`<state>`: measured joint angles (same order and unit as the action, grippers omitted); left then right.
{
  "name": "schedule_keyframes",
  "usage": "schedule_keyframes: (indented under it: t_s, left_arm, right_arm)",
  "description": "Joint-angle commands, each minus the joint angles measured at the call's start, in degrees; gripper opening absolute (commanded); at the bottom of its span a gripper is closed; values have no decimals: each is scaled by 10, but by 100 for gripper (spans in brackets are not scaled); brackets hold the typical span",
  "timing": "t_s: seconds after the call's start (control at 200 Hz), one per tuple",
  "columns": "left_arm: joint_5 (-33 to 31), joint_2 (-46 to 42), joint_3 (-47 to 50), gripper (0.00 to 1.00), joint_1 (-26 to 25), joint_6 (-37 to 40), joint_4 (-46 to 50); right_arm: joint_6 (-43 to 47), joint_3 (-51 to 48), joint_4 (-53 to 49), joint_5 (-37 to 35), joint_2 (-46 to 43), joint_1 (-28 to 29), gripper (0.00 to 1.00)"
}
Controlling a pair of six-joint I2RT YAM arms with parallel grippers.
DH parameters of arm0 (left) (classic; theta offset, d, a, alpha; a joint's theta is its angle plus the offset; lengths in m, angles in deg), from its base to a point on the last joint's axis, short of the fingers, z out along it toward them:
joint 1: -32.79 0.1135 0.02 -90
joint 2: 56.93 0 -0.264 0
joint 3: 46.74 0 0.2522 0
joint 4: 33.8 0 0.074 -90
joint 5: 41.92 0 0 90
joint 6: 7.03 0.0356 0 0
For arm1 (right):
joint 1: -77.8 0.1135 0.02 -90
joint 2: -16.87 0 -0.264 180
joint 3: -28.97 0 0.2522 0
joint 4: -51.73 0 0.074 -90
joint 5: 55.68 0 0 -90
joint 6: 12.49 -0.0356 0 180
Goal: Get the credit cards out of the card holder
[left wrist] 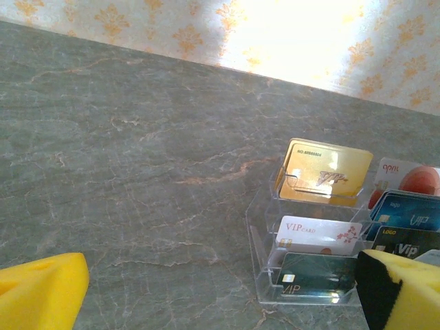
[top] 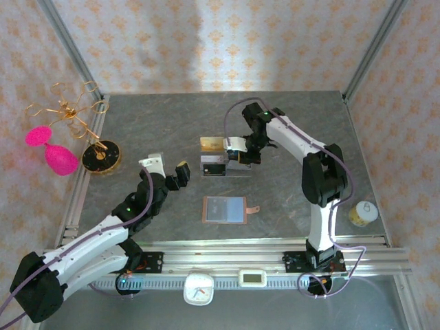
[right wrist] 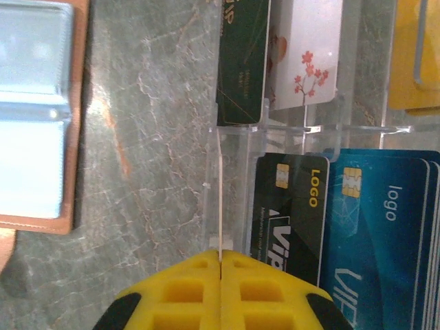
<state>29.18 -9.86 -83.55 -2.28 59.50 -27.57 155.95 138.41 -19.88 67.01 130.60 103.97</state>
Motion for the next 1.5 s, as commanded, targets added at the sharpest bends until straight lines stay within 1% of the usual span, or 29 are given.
schedule_keyframes:
  t_s: [0.0, 0.616, 0.691, 0.756, 0.801, 0.881, 1.021, 1.151, 1.256, 1.352, 1.392, 1.422, 1.492]
  left_arm:
    - [-3, 6, -2, 99, 5, 10, -20]
    - [5, 5, 0, 99, 10, 11, -29]
    - [9, 5, -1, 99, 10, 11, -29]
    - [10, 4, 0, 99, 10, 9, -28]
    - [11, 2, 1, 99, 11, 7, -28]
    - [16, -2, 4, 99, 11, 3, -32]
    - [31, -16, 17, 99, 10, -18, -53]
    - [56, -27, 31, 99, 10, -52, -83]
    - [78, -34, 35, 99, 11, -75, -91]
    - [95, -41, 47, 99, 11, -98, -88]
    - [101, -45, 53, 99, 10, -123, -82]
    - [106, -49, 57, 99, 10, -131, -76]
    - [120, -61, 66, 99, 11, -144, -61]
  right_arm:
    - [-17, 3, 15, -21, 8, -4, 0]
    - [-38, -28, 43, -49, 15, 10, 0]
    - [-43, -29, 50, -53, 16, 16, 8]
    - [-47, -23, 52, -49, 17, 20, 21]
    - [-51, -16, 53, -42, 15, 21, 27]
    - [-69, -4, 58, -29, 10, 23, 31]
    - [-102, 12, 62, 10, -19, 30, 33]
    - [-166, 5, 101, 85, -69, 34, 35]
    - [-253, -71, 214, 151, -138, 37, 36]
    - [-384, -150, 336, 188, -192, 46, 38]
    - [-453, -185, 386, 199, -211, 54, 39]
    - [-497, -210, 419, 191, -223, 64, 39]
    - [-635, -280, 509, 141, -250, 93, 40]
